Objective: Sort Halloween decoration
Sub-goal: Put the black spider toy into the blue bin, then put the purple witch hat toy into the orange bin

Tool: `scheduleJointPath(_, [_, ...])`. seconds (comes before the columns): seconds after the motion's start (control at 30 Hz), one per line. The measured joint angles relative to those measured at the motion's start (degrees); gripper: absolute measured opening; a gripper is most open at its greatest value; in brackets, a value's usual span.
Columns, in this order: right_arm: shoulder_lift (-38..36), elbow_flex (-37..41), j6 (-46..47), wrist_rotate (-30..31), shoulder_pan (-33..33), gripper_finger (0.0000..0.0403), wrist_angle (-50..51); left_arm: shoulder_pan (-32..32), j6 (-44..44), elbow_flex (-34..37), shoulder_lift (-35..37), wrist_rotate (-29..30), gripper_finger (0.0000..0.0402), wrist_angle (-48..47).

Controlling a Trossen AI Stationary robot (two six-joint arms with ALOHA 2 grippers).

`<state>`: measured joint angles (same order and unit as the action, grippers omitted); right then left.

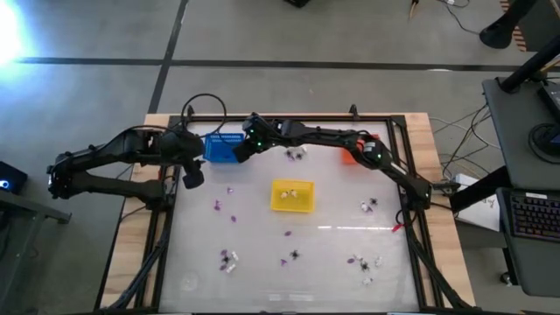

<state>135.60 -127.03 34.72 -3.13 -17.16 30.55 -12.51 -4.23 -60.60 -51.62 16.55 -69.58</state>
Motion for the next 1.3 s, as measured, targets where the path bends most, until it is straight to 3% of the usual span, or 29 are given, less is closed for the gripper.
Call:
scheduleJointPath(0.3, [6.05, -7.77, -0.02, -3.36, -0.30, 0.0009, -1.87, 0.02, -1.31, -0.02, -0.04, 0.03, 0.0114, -1.80])
scheduleJointPath(0.6, [6.39, -7.97, -1.34, -3.37, -0.89, 0.0012, -3.39, 0.02, -1.29, 0.00, -0.02, 0.05, 0.0114, -1.86])
scheduleJointPath(0.8, [6.39, -7.95, -1.36, -3.35, -1.00, 0.0045, -9.31, 0.02, -1.29, -0.01, -0.02, 0.04, 0.0114, -1.84])
scheduleJointPath(1.1, [6.28, -7.91, -1.36, -3.35, -1.26, 0.0102, -9.25, 0.02, -1.27, -0.02, -0.04, 0.04, 0.0114, -1.84])
scheduleJointPath(1.3, [2.67, -7.80, -2.86, -5.61, -1.32, 0.0115, 1.10, 0.02, -3.33, 0.00, -0.04, 0.03, 0.0114, -3.47])
